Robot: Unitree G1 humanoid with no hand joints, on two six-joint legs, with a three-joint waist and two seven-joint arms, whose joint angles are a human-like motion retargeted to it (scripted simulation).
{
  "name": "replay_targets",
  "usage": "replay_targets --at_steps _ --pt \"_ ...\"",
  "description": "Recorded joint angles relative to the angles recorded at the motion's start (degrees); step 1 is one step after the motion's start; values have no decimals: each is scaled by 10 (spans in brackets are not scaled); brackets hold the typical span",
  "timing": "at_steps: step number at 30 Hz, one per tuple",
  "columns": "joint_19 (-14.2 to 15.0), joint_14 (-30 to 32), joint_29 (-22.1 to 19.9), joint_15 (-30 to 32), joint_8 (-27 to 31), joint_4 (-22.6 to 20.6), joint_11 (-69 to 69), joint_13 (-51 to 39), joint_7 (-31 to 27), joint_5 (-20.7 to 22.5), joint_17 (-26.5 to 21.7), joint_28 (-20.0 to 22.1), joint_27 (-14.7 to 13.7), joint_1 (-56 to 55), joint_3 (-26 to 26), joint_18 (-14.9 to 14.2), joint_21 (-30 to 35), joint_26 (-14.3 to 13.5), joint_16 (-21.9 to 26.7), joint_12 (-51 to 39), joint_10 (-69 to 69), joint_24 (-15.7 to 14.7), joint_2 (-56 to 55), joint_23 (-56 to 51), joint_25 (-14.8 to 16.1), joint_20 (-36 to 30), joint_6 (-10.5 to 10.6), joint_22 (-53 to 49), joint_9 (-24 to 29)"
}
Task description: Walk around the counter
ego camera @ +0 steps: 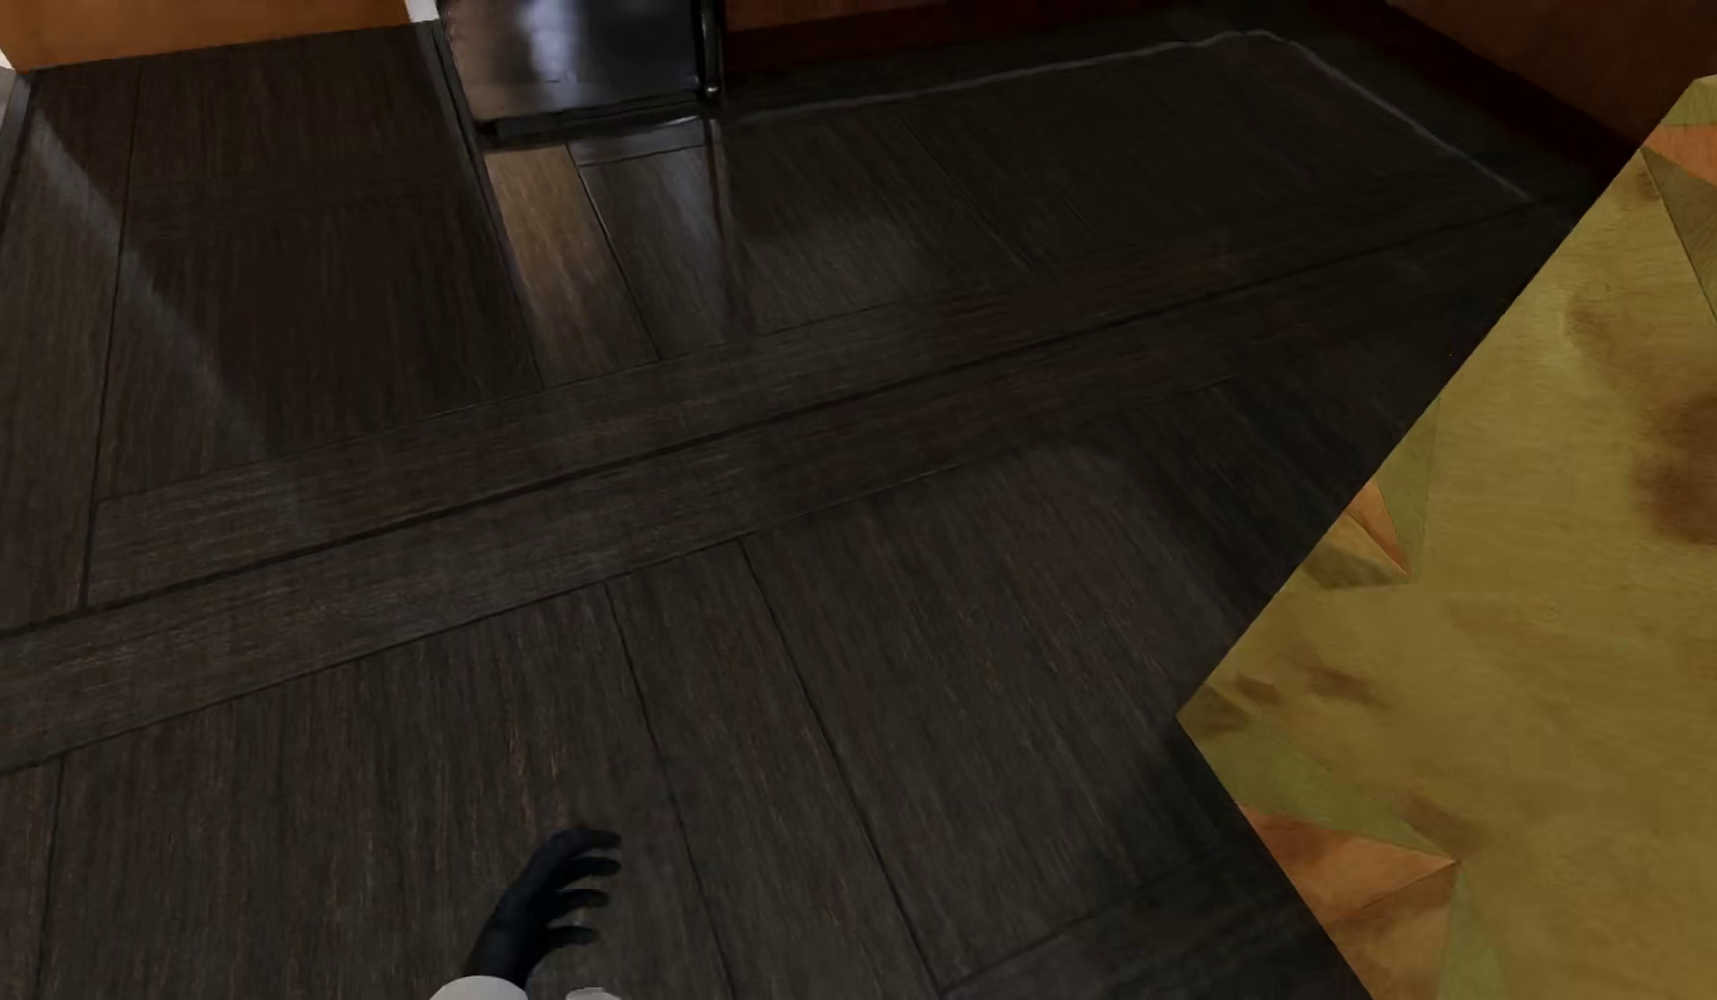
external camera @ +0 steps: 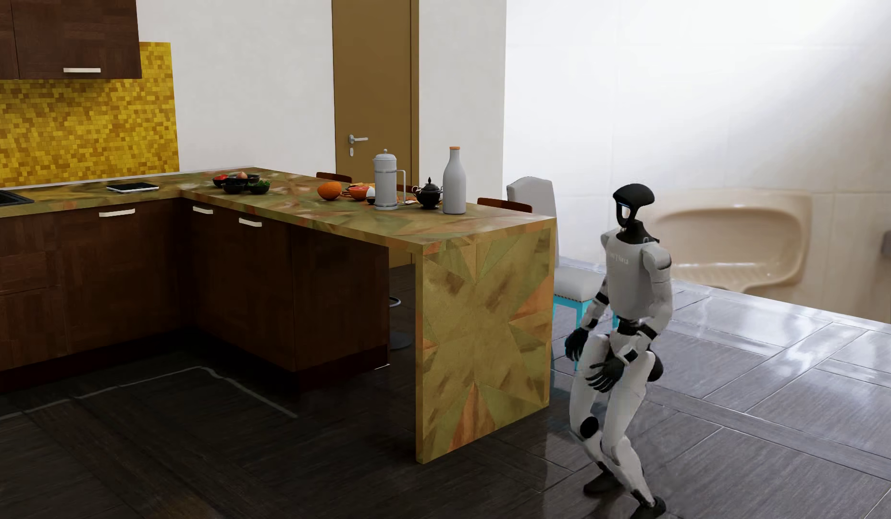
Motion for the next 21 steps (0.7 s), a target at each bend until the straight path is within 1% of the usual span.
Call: replay_targets --at_steps 1,2,3,4,5,6,7,8,9,10,11,12,13,14,15,16,17,18,19,20,21 --pt "-3 -40 -11 -9 9 2 32 -25 -3 12 25 -11 -4 4 13 -7 -16 -6 28 36 -102 12 7 -30 11 19 19 13 0" --pt "-16 -62 -6 16 22 5 105 -45 11 9 40 -14 -20 24 11 -53 -18 1 65 55 -100 13 -12 -26 20 25 17 21 -5" --pt "-47 -87 14 73 10 13 163 -47 34 -3 43 -3 -40 56 3 -48 -13 21 82 62 -107 2 -38 -8 24 29 10 15 -11" --pt "-45 -100 49 100 -13 16 185 -31 55 -12 37 17 -54 97 -19 -39 -23 48 81 45 -134 -17 -58 -4 24 26 3 15 -16" --pt "-31 -110 80 97 -32 22 182 -13 74 -14 25 40 -59 140 -47 -46 -34 81 65 15 -167 -37 -77 -18 20 18 -2 -7 -20" --pt "-22 -119 102 74 -46 27 141 2 90 -17 4 60 -58 177 -75 -52 -43 106 33 -22 -186 -55 -87 -31 11 8 -4 -50 -21" --pt "-20 -89 101 42 -33 23 56 23 83 -29 -7 64 -63 163 -69 -65 -32 89 9 -69 -107 -66 -78 -9 0 -11 -13 -54 -19" --pt "-30 -19 85 16 -24 13 27 27 50 -22 -23 54 -65 118 -51 -77 1 44 -21 -87 4 -67 -54 45 -10 -13 -1 -23 -17" --pt "-29 4 65 3 -13 -17 7 17 21 -9 -24 34 -53 70 -29 -84 3 0 -18 -56 77 -57 -21 65 -15 -22 21 -10 -12" --pt "-29 -34 43 -5 1 -26 -22 7 17 6 -12 7 -35 22 5 -87 -1 -21 -5 -10 70 -38 13 36 -10 1 44 -8 -6" --pt "-28 -60 14 -16 14 -28 -46 -8 20 16 1 -18 -18 -18 37 -91 -12 -19 8 34 22 -17 53 11 -14 23 63 -20 3" --pt "-16 -49 -15 -20 23 -29 -41 -41 25 24 5 -36 -1 -49 58 -95 -9 -8 28 63 -46 0 79 -3 -21 27 79 -16 14" --pt "-33 -25 -26 9 24 -23 29 -67 25 35 12 -41 9 -60 60 -105 -23 0 47 74 -119 8 67 -25 -24 39 95 0 18" --pt "-38 35 -23 74 20 -13 123 -87 29 39 13 -35 13 -46 46 -108 -21 1 66 72 -153 4 36 -27 -27 45 97 29 18" --pt "-41 19 -1 170 7 -9 210 -90 54 21 16 -14 10 -19 21 -73 -18 7 91 54 -142 -10 -11 -11 -27 40 70 37 22" --pt "-29 -5 35 169 -13 -4 235 -58 74 7 9 12 -1 17 -5 -5 -35 25 95 10 -149 -29 -59 -2 -27 46 41 12 28" --pt "-21 -29 66 118 -28 2 208 -19 91 -10 -1 39 -4 55 -39 10 -45 40 82 -28 -156 -49 -95 -22 -34 37 13 -21 29" --pt "-11 -54 82 63 -32 12 140 13 102 -28 -3 59 -10 86 -69 -36 -59 47 60 -57 -162 -63 -116 -26 -48 19 -9 -57 17" --pt "-8 -45 75 65 -20 15 41 37 84 -38 -7 67 -20 78 -65 -60 -37 25 24 -88 -88 -67 -103 10 -62 0 -24 -35 5" --pt "-14 -3 61 55 -20 16 21 40 46 -22 -14 64 -24 51 -55 -71 0 -1 -2 -88 -5 -64 -75 51 -67 -29 -19 -12 -3" --pt "-14 19 51 41 -14 6 3 23 22 -3 -22 49 -22 26 -39 -74 14 -24 6 -51 26 -54 -44 60 -56 -56 -4 -10 -5"
